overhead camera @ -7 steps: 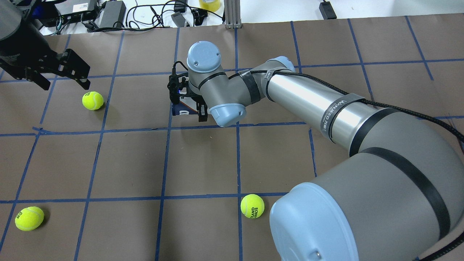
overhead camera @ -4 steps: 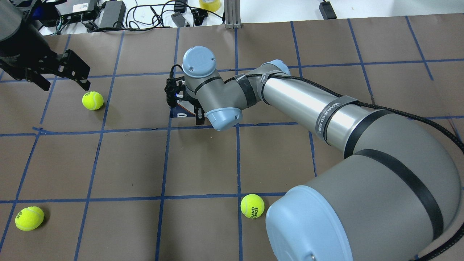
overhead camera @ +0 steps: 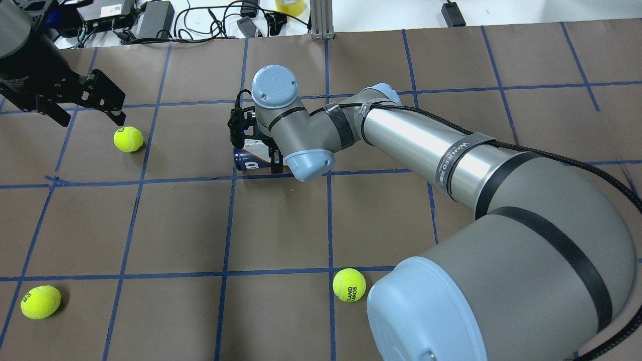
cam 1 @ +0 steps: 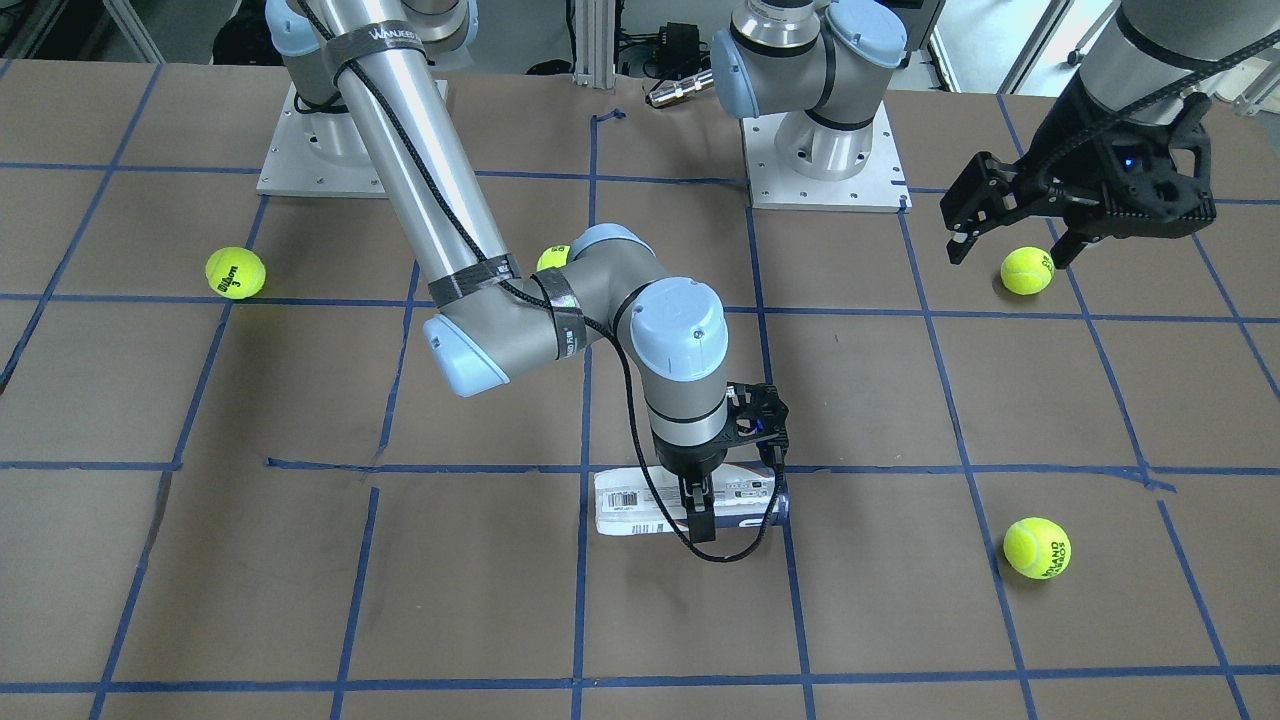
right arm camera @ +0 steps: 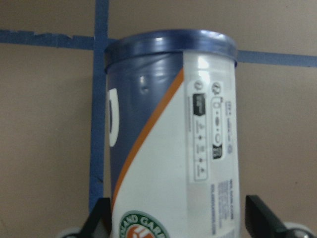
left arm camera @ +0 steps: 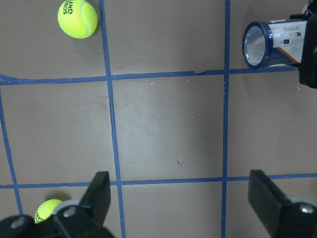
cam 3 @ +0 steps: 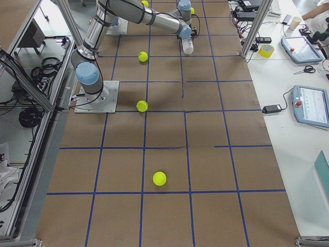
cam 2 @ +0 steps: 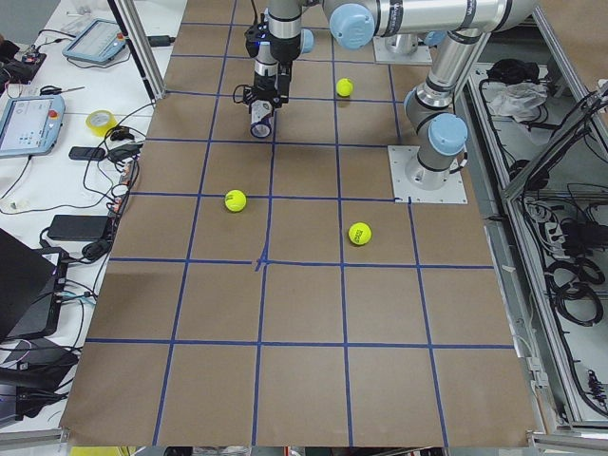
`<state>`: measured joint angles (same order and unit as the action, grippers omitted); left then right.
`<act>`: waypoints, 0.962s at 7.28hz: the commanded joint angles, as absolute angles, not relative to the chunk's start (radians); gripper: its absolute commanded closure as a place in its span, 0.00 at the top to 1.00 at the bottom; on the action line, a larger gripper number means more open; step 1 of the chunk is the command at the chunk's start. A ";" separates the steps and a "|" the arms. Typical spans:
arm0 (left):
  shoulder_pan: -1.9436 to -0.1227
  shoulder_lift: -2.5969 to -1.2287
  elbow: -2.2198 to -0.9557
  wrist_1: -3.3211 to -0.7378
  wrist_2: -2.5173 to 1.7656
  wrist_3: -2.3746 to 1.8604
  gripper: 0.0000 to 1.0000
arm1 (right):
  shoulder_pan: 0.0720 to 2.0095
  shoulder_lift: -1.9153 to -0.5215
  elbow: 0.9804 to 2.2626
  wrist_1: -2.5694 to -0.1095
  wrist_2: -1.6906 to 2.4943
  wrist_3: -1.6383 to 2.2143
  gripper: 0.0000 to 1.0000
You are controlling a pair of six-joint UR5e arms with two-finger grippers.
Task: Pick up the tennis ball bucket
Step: 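Lay the can on its side and open the right gripper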
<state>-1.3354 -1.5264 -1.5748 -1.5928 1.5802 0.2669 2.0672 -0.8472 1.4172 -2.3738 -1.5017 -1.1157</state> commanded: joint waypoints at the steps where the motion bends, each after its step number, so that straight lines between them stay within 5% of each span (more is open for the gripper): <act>1: -1.336 -1.526 -1.577 -1.592 1.580 0.267 1.00 | 2.063 -0.856 1.413 -2.365 -1.500 -1.114 1.00; 7: -1.339 -1.528 -1.589 -1.592 1.571 0.271 1.00 | 1.907 -1.127 1.399 -2.035 -1.485 -1.078 1.00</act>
<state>-1.3385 -1.5265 -1.5865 -1.5922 1.5738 0.2680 1.9742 -1.0475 1.4005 -2.1244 -1.4918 -1.0810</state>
